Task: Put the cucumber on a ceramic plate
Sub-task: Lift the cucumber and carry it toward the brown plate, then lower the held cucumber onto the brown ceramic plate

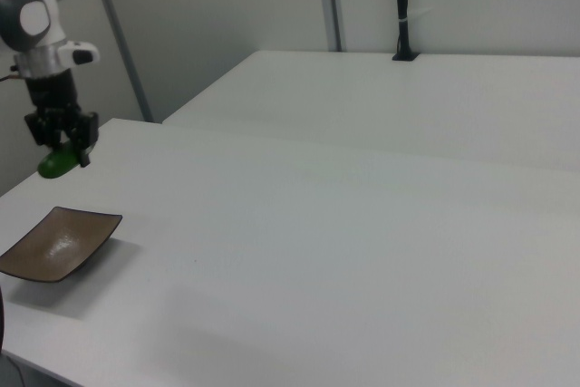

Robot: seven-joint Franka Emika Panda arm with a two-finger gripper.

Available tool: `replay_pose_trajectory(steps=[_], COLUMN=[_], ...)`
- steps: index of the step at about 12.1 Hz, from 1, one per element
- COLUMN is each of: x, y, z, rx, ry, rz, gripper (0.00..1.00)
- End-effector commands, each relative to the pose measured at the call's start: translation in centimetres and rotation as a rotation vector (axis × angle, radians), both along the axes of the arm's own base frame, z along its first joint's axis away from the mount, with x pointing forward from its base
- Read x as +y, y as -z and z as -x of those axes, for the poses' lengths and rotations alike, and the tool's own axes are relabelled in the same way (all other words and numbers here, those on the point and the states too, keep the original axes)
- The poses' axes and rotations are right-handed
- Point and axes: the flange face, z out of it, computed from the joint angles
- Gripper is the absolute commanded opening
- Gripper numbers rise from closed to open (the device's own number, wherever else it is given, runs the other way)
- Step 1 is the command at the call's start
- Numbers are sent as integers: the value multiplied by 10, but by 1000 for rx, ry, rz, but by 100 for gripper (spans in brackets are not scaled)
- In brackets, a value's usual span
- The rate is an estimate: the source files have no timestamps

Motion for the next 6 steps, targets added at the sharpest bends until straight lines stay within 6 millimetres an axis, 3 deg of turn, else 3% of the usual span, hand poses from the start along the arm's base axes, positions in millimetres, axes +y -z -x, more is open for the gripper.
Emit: replay_pose_trajectory(steps=[1, 6], x=[51, 116], y=[50, 147], z=[22, 30], rx=[34, 66], ry=[23, 105], rz=[10, 28], gripper=[12, 13])
